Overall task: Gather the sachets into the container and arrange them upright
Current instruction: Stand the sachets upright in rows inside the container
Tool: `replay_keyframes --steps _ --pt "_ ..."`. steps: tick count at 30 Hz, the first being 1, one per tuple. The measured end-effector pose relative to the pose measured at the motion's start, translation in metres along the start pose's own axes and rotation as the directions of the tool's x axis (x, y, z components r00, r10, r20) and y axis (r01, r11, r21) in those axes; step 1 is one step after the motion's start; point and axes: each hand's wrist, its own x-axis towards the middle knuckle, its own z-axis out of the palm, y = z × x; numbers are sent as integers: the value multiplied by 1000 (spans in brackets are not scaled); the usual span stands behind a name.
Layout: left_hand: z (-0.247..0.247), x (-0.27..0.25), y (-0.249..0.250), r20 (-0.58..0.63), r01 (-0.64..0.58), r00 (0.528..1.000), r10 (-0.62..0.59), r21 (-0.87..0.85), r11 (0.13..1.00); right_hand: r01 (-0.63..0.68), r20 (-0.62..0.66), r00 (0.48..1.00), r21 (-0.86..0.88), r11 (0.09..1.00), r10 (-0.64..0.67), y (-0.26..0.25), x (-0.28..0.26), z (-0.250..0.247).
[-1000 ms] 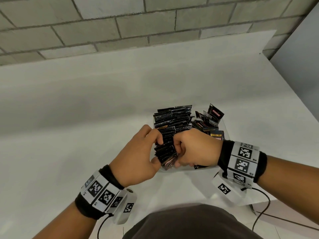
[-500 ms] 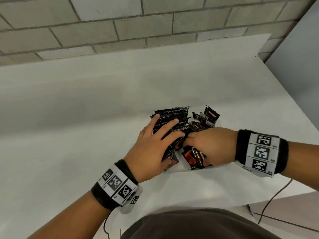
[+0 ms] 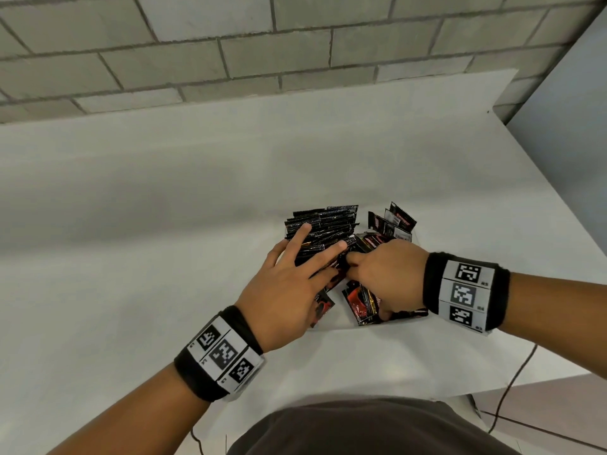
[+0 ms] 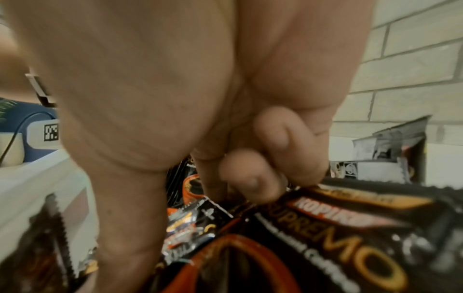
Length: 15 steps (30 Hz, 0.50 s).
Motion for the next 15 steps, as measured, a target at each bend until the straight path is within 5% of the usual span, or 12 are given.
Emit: replay_keyframes --steps 15 --pt "-2 -2 7 -49 16 999 -19 -52 998 112 -24 994 22 994 -111 9 -2 -7"
